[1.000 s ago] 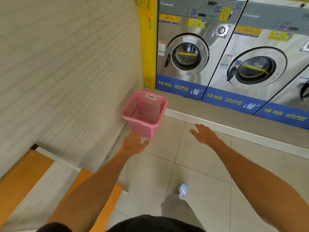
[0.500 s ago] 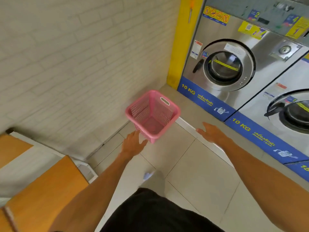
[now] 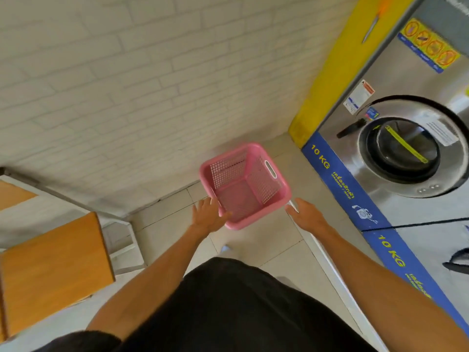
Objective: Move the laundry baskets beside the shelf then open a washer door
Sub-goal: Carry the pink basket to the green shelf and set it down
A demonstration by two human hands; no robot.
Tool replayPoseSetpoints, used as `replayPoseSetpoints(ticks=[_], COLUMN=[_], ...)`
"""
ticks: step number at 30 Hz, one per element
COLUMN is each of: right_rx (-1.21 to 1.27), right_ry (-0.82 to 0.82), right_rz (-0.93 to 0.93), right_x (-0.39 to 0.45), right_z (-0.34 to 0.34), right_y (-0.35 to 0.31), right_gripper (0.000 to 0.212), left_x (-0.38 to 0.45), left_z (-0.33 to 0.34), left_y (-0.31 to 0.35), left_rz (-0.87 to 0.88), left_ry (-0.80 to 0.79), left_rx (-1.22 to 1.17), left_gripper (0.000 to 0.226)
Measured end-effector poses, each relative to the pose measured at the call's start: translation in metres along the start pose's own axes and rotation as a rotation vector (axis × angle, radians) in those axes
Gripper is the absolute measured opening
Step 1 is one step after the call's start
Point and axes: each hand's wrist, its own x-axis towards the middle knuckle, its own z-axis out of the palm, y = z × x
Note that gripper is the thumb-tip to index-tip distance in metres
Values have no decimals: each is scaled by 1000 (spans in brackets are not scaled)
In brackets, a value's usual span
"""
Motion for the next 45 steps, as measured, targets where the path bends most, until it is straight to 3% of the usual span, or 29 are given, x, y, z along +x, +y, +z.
replayPoseSetpoints(ticks=[15, 21, 26, 33, 39, 45], right_rx=[-296, -433, -520, -322, -189, 0], right_ry=[-251, -286, -215, -18, 0, 45], right_rz=[-381, -403, -450, -428, -340, -346], right_x=[180, 251, 323, 425, 477, 501], right_z=[-40, -33, 4, 73, 111, 133], right_y=[-11, 8, 22, 40, 67, 83], right_gripper=[48, 60, 56, 66, 83, 77], left_x=[68, 113, 176, 265, 312, 340], left_z=[32, 59, 104, 188, 233, 247], left_y=[54, 75, 47, -19, -50, -61], left_rz=[-475, -509, -491, -569, -626, -595], left_ry=[73, 41, 50, 176, 301, 420], left_rx=[-331, -418, -372, -440, -582, -682], left_gripper=[78, 69, 66, 78, 95, 88])
